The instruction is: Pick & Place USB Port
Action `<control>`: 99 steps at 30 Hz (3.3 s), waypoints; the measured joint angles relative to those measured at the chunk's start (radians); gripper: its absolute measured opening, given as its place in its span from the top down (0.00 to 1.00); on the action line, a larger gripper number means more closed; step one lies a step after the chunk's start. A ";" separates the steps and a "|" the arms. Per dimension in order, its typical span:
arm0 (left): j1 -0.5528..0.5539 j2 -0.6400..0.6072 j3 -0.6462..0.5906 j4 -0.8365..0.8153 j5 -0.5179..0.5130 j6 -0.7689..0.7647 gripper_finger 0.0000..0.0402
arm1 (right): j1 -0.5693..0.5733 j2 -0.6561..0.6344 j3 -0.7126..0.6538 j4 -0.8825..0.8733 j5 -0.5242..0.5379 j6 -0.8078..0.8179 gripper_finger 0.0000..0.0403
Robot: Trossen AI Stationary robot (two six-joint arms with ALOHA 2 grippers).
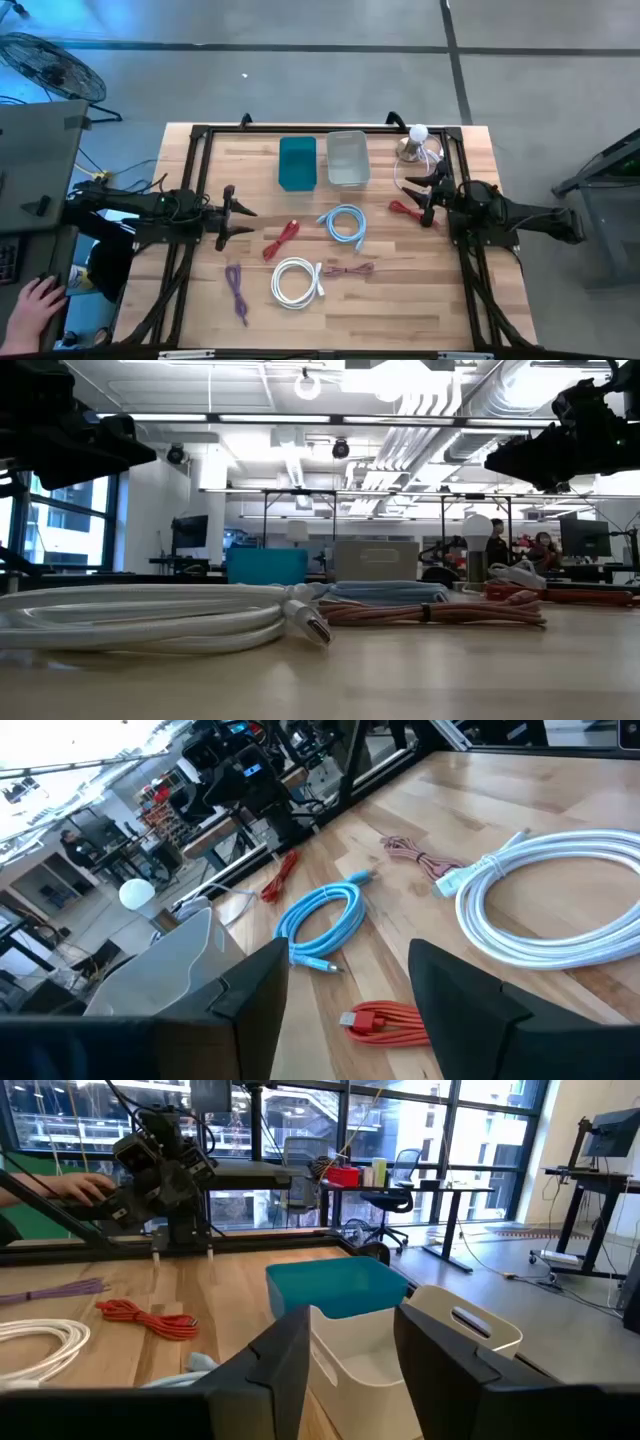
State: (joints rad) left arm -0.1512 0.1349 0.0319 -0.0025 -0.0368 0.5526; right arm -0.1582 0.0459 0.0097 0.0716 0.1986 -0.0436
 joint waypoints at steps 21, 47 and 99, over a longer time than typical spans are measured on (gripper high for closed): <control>0.000 0.000 0.000 0.000 0.000 0.000 0.50 | 0.000 0.000 0.000 0.000 0.000 0.000 0.65; 0.000 0.000 0.000 0.000 0.000 0.000 0.50 | 0.000 0.000 0.000 0.000 0.000 0.000 0.65; 0.000 0.000 0.000 0.000 0.001 -0.007 0.50 | 0.000 0.000 0.000 -0.009 0.011 0.017 0.65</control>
State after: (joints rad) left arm -0.1513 0.1350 0.0319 -0.0024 -0.0360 0.5452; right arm -0.1581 0.0460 0.0101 0.0621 0.2096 -0.0261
